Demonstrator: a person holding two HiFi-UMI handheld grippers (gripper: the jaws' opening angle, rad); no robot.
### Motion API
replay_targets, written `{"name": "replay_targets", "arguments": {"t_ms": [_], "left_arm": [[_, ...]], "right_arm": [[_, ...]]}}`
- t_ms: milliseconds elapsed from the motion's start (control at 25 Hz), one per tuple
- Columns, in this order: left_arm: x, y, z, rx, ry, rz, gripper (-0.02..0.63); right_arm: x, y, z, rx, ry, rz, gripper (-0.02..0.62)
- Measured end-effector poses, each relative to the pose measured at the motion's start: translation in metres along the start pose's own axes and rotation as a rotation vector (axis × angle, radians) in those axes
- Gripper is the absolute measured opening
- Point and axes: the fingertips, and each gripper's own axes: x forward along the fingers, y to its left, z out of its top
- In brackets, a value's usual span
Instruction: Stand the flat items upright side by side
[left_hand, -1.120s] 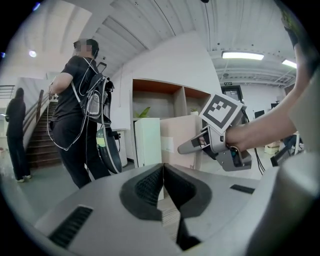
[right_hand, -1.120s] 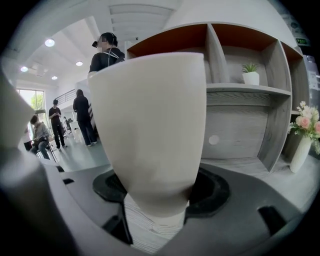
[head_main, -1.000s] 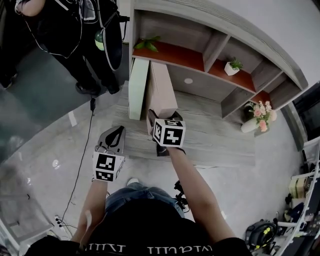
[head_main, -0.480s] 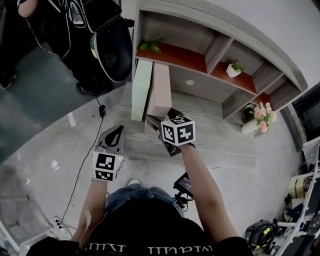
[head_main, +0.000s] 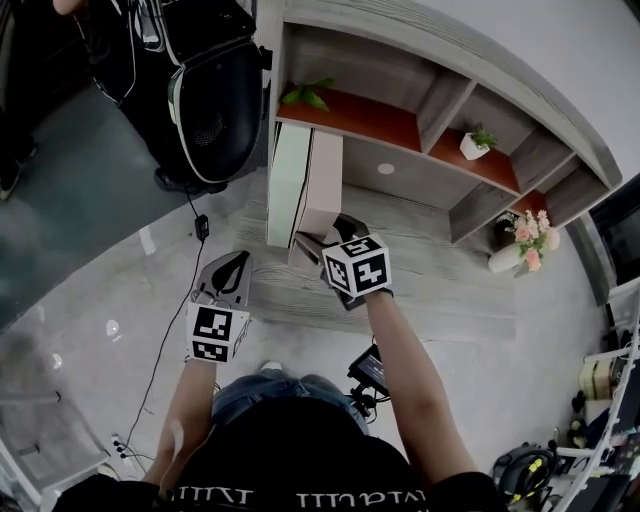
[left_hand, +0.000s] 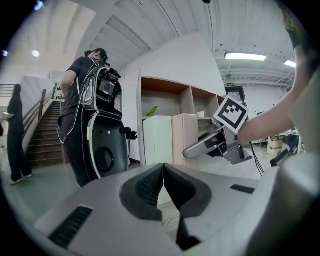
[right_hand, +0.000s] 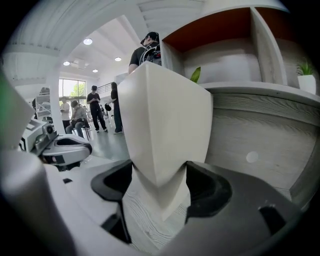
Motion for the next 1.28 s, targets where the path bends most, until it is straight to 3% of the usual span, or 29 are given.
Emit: {"name": "replay_targets", "arguments": {"t_ms": [480,800,1000,1280], "left_arm": [[0.007,0.022,-0.004,0.013,0.009,0.018,0.012],[0.009,0.026,-0.005,0.023,0.011,0.01,0.012],[0.006,0.023,0.001,0.036,0.003,0.001,0.012],[-0.004,0.01,0.014,0.034,-0.016,0.008,0.012]], "right_arm": [[0.03,-0.033,0.018,0.016,0.025,0.003,0.351],[0.035,-0.032,0.02,0.035,0.039,0.031,0.353],[0.028,-0.029,0.019,0.052,0.039,0.002,0.353],[-0.006,-0.021,0.024,0.117,0.027,0.037,0.353]]}}
